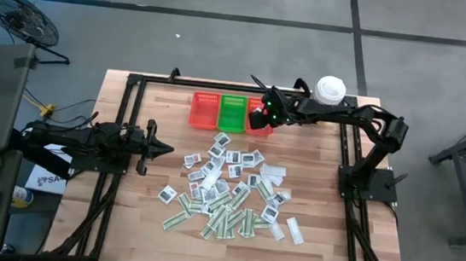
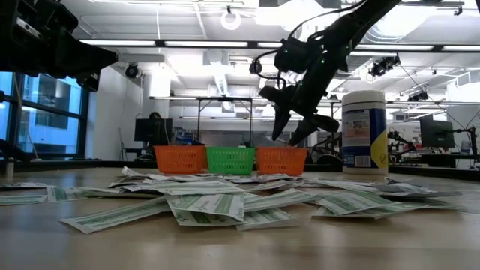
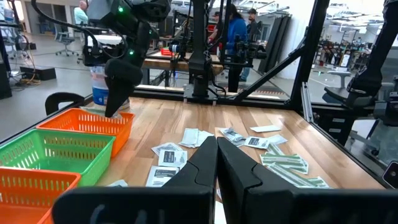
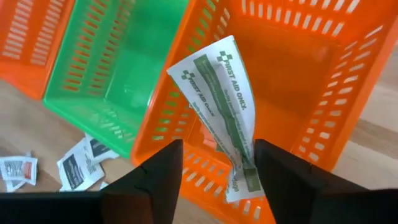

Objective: Pick & Place First Aid Supplies
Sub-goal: Put the bandage pack into the right orange bin

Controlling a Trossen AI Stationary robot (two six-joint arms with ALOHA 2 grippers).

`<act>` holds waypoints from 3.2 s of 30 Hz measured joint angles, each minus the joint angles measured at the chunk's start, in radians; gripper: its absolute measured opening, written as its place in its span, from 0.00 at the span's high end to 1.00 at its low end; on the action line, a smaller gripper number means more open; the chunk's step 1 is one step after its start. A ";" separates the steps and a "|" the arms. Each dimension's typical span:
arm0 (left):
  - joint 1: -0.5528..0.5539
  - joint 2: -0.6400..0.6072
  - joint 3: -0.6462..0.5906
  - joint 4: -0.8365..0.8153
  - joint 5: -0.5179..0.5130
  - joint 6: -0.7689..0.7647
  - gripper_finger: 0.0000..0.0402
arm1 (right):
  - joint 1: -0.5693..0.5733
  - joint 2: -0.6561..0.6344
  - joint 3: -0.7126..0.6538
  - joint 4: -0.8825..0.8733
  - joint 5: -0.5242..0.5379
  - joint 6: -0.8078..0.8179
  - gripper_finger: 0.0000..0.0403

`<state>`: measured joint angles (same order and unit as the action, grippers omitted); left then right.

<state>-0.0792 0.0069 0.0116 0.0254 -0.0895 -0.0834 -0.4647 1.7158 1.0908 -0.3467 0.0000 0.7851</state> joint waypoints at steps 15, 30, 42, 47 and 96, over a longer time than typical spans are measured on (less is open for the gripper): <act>0.000 0.000 0.000 0.000 0.000 0.000 1.00 | 0.089 -0.060 0.021 -0.020 0.246 -0.401 0.45; 0.000 0.000 0.000 0.000 0.000 0.000 1.00 | 0.509 -0.303 0.023 0.209 0.521 -1.081 0.45; 0.000 0.000 0.000 0.000 0.000 0.000 1.00 | 0.695 -0.269 0.023 -0.009 0.933 -1.237 0.45; 0.000 0.000 0.000 0.000 0.000 0.000 1.00 | 0.709 -0.248 0.022 -0.130 0.934 -1.056 0.45; 0.000 0.000 0.000 0.000 0.000 0.000 1.00 | 0.610 -0.236 -0.225 -0.252 -0.007 -0.561 0.45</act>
<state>-0.0790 0.0070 0.0116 0.0256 -0.0895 -0.0835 0.1451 1.4799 0.8658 -0.5992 -0.0070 0.2237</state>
